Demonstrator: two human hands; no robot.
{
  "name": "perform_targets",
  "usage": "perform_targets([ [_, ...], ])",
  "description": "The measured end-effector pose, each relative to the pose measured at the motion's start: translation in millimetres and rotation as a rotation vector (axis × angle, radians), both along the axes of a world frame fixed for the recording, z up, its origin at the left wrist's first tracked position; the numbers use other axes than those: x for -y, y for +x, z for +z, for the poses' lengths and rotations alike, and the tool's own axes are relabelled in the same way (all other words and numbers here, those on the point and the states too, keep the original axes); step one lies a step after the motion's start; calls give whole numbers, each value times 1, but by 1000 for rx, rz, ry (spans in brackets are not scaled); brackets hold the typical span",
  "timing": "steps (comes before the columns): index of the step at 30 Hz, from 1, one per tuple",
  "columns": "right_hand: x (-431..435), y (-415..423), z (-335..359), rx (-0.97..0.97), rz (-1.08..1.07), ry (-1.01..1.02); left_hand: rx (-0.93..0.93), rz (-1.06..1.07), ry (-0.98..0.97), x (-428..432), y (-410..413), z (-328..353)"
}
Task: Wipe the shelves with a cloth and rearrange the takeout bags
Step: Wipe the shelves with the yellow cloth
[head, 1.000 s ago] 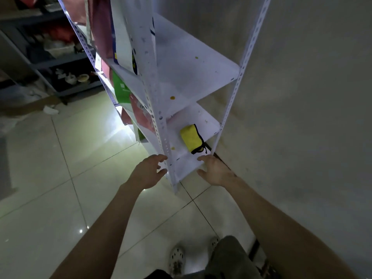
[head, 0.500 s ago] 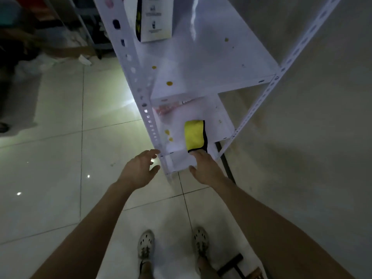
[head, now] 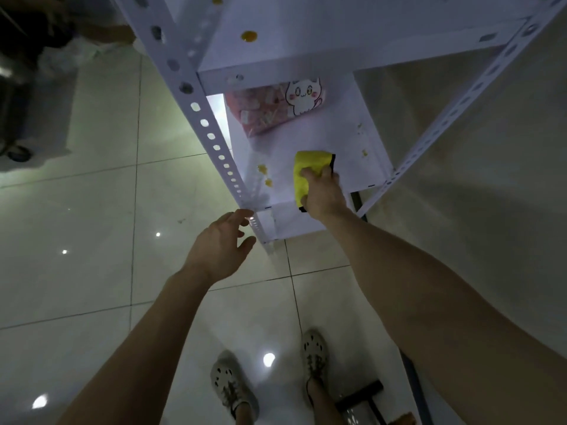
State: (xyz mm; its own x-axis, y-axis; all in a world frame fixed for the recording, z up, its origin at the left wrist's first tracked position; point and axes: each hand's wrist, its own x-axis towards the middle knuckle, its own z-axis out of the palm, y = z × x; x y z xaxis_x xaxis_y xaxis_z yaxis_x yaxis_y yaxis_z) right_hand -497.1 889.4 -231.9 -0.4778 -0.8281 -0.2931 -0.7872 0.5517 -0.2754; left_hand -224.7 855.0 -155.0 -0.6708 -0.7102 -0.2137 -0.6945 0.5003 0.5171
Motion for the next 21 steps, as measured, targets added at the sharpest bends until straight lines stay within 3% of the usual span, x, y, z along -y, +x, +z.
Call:
perform_targets([
  [8, -36, 28, 32, 207, -165, -83, -19, 9, -38, -1, 37, 45],
  [15, -138, 105, 97, 328, -257, -353, -162, 33, -49, 10, 57, 120],
  [21, -168, 138, 180, 305, -295, -579, -312, 2, -122, 30, 50, 198],
])
